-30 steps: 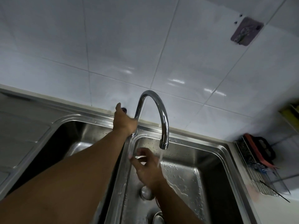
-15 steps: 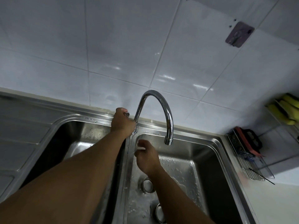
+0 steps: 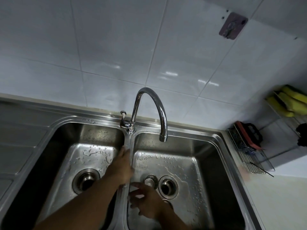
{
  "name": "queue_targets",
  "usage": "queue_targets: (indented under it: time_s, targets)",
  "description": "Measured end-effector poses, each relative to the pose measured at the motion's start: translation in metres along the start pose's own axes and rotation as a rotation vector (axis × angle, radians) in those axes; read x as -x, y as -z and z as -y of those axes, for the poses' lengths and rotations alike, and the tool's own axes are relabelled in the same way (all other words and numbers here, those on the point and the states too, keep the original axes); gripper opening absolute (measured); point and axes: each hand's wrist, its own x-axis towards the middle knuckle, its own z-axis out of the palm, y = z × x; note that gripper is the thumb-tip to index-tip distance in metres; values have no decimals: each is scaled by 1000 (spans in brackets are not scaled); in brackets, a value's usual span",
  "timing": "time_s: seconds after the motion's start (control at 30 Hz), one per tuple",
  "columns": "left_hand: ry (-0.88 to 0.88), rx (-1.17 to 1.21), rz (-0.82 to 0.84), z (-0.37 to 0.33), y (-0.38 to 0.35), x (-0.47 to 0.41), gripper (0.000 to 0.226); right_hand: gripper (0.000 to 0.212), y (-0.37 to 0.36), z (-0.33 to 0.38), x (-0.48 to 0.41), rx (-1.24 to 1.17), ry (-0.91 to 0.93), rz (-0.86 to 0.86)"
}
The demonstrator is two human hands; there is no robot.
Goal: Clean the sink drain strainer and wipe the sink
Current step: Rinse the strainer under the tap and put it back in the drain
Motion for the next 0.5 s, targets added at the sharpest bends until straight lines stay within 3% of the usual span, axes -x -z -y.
queue_targets:
  time_s: [0.13, 0.23, 0.5]
  targets:
    - [-18, -101, -7, 2, -25, 6, 87, 40, 15, -21, -2, -23, -91, -53]
    - [5, -137, -44, -3, -36, 6, 91, 34, 34, -40, -4, 179, -136, -102]
    - [59, -232, -254, -5, -57, 2, 91, 47, 71, -80, -7, 431, -322, -106]
